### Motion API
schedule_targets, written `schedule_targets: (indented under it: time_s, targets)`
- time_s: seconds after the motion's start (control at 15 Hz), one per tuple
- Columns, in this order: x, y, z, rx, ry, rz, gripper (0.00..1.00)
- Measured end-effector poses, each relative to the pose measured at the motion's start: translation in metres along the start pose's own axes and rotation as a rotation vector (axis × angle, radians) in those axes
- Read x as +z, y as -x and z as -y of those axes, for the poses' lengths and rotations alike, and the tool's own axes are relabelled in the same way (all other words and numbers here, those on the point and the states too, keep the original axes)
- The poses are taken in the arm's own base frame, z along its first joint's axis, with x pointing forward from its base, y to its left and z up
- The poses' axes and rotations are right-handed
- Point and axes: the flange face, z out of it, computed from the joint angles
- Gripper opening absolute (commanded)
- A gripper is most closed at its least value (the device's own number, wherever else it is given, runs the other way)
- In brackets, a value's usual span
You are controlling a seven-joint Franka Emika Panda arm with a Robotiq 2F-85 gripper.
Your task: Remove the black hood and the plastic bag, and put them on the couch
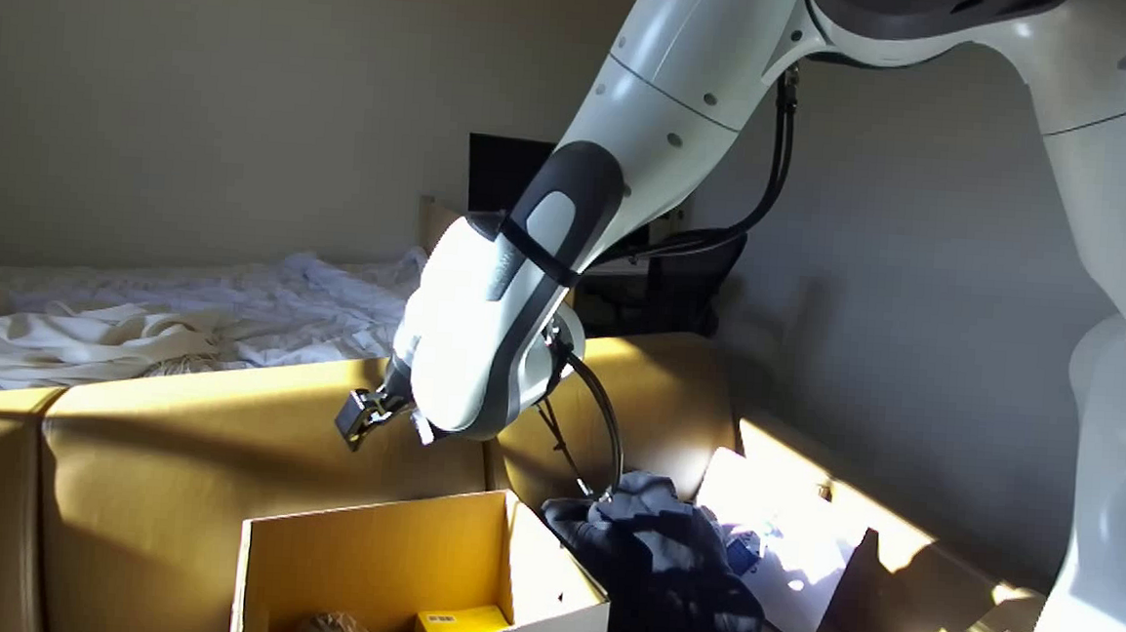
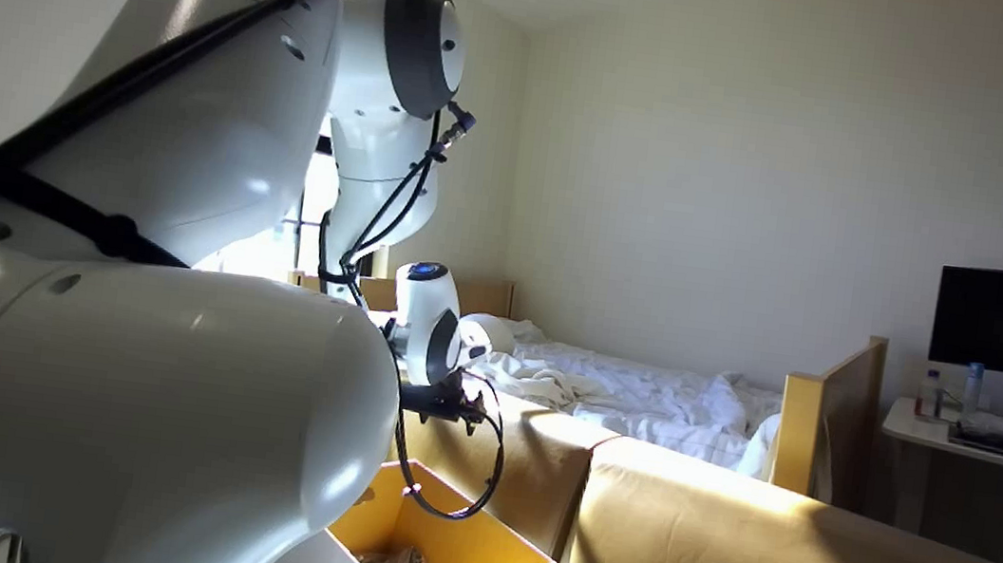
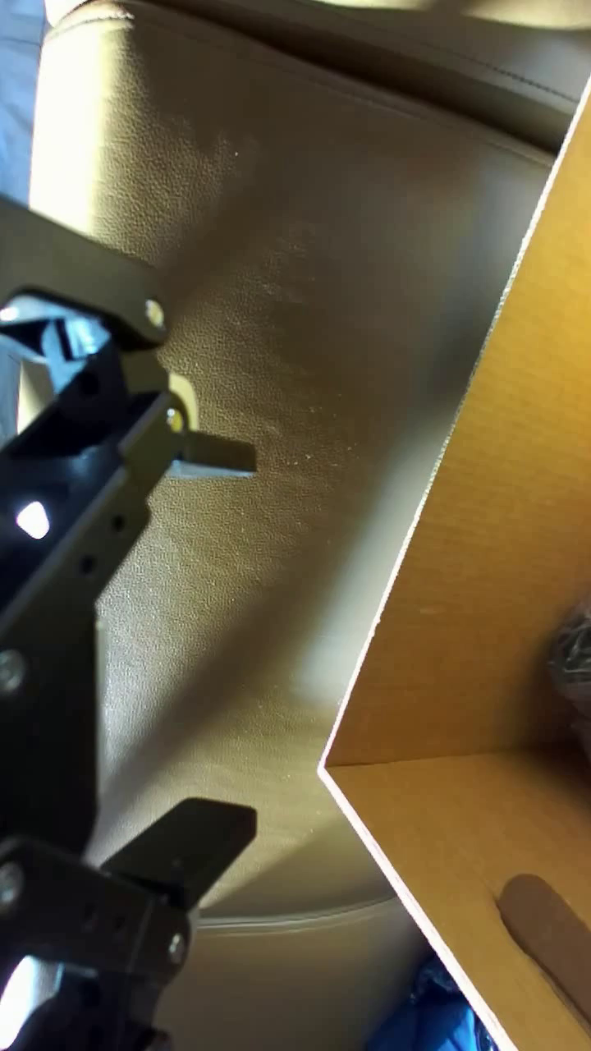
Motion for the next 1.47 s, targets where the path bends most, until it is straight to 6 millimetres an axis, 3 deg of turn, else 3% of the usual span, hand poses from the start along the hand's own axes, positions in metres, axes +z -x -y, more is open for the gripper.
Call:
schedule_targets:
  time_s: [0.27, 0.67, 1.13, 1.47]
  targets:
    - [0.012, 0.014, 0.005, 0.029, -0.004, 0.186, 1.00]
    - [0.055, 0.046, -0.057, 0.143, 0.055, 0.494, 1.00]
    - [0.134, 0.085, -0.082, 0.219, 0.051, 0.629, 1.00]
    - [0.183, 0.132, -0.074, 0.281, 0.010, 0.726, 1.00]
